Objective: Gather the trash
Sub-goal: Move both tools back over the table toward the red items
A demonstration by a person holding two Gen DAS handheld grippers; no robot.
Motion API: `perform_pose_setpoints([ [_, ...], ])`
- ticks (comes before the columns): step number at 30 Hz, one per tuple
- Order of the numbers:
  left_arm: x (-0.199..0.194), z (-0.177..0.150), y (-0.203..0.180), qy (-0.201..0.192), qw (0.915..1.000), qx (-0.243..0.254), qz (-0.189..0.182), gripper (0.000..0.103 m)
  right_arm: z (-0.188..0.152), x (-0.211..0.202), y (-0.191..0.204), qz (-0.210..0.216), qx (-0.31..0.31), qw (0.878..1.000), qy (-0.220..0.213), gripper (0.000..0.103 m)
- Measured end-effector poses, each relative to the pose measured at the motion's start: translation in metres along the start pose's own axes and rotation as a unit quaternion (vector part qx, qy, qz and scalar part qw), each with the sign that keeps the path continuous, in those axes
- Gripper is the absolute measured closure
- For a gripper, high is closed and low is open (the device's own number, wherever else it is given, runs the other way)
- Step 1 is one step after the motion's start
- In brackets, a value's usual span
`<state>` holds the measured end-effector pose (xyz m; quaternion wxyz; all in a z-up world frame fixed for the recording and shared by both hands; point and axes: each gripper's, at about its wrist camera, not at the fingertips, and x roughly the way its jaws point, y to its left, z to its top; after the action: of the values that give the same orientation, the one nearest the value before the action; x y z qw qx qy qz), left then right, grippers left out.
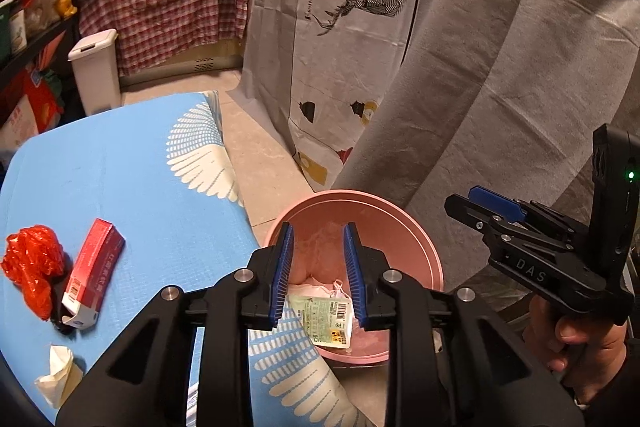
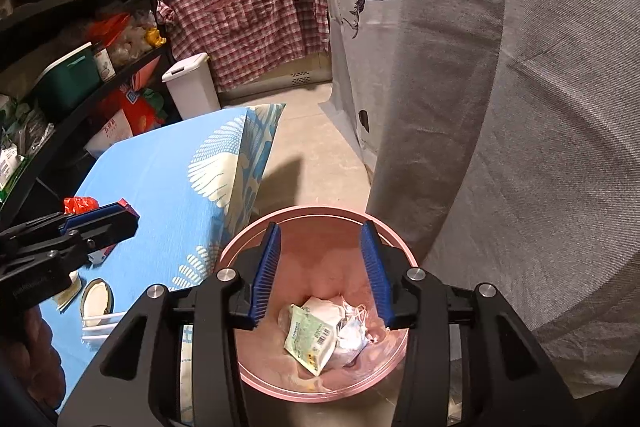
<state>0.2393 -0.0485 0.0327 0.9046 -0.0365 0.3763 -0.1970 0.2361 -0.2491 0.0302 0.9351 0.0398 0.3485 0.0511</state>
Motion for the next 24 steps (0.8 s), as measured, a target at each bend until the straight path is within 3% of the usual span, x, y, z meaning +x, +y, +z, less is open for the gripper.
perform_pose_setpoints([
  [13, -0.041, 0.004, 0.027, -0.037, 0.999, -0.012, 0.02, 0.078, 0.001, -0.023, 0.019, 0.01, -0.011, 0.999, -0.046, 0.06],
  [15, -0.051, 0.003, 0.038, -0.045, 0.9985, -0.018, 0.028, 0.078, 0.002, -0.027, 0.024, 0.018, -0.009, 0.998, -0.054, 0.063],
  [16, -0.056, 0.002, 0.044, -0.048, 0.9981, -0.022, 0.032, 0.078, 0.002, -0.03, 0.027, 0.024, -0.008, 0.998, -0.059, 0.071],
  [19, -0.071, -0.002, 0.068, -0.055, 0.9966, -0.039, 0.047, 0.078, 0.003, -0.037, 0.042, 0.038, -0.014, 0.997, -0.07, 0.08],
  [24, -0.094, -0.004, 0.111, -0.068, 0.9922, -0.071, 0.078, 0.078, 0.007, -0.043, 0.07, 0.059, -0.027, 0.995, -0.081, 0.083],
])
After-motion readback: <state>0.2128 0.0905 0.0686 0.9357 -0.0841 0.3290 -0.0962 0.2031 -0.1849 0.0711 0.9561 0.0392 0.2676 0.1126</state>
